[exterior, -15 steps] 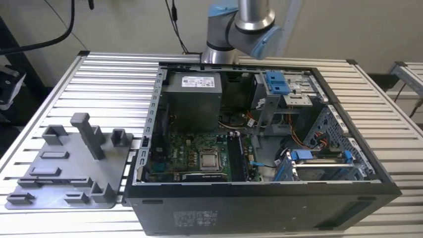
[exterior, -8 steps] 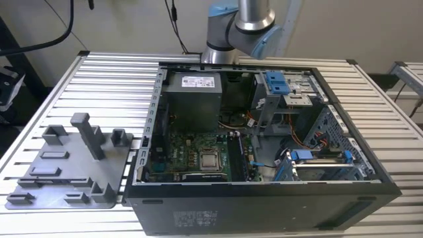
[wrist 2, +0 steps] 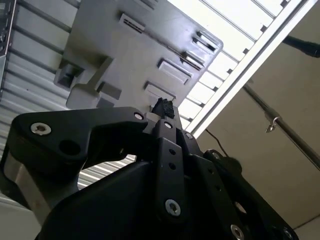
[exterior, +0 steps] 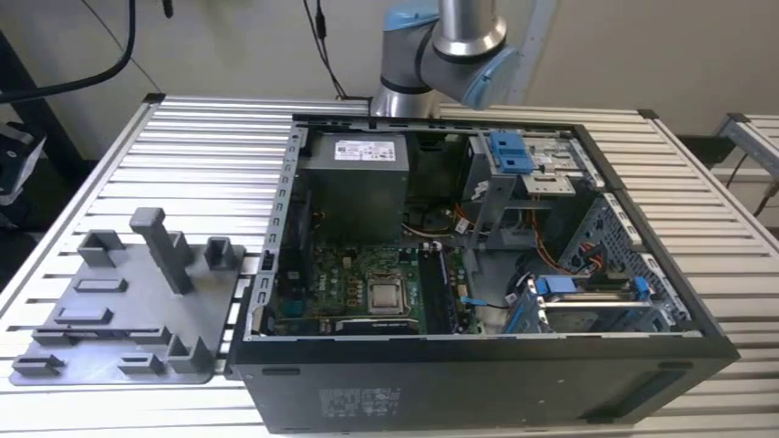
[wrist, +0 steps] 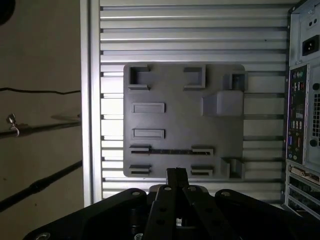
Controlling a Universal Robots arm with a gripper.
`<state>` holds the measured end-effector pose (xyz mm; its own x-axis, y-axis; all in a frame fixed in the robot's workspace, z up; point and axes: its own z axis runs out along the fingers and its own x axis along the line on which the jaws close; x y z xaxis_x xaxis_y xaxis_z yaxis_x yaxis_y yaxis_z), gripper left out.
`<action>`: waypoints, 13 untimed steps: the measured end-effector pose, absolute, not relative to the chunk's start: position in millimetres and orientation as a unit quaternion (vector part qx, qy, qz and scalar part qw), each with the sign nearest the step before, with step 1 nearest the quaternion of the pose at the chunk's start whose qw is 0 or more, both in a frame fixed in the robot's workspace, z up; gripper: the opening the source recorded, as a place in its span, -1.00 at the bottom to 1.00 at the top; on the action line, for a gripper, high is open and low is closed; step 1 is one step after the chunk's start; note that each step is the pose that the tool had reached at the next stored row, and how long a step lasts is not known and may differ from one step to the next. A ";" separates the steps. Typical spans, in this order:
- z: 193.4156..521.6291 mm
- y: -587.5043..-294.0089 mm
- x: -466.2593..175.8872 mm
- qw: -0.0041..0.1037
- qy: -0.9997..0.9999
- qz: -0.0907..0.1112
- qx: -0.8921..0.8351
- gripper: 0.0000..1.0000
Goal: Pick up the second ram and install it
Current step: 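Pick up the second ram and move it above second insertion slot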
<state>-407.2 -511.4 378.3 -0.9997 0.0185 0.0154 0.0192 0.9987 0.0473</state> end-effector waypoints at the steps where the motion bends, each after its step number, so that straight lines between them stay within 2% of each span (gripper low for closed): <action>1: 378.3 -511.4 -407.2 0.007 -1.000 -0.024 -0.009 -0.79; 13: 378.2 -511.4 -407.2 0.009 -0.999 -0.023 0.043 -0.79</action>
<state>-407.2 -511.4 378.2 -0.9961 -0.0869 0.0153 -0.0861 0.9952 0.0471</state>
